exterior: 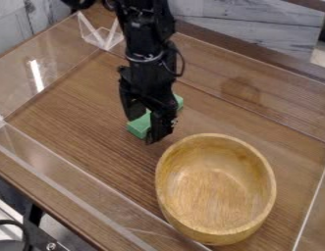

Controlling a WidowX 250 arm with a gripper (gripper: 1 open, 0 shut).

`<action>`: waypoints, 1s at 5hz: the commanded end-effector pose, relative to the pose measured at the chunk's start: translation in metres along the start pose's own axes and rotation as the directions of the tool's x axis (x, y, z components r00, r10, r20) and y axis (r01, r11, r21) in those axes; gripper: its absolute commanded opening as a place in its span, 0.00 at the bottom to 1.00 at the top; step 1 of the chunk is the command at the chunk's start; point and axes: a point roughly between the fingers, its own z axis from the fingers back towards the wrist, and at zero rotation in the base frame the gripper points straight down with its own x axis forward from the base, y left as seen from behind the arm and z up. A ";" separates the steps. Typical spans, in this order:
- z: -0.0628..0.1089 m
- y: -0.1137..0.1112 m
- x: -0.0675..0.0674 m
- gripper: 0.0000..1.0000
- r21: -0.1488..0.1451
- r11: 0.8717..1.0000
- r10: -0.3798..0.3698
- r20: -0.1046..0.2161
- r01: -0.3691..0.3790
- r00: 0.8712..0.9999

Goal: Put the green block in the brown bowl

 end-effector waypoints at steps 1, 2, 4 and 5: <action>0.004 0.005 0.008 1.00 0.011 1.000 0.004 0.046 -0.005 0.999; -0.002 0.006 0.010 1.00 0.007 1.000 0.004 0.056 -0.004 0.998; -0.008 0.006 0.012 0.00 -0.009 1.000 0.015 0.060 -0.015 0.998; -0.009 0.005 0.011 0.00 -0.022 1.000 0.023 0.052 -0.022 0.998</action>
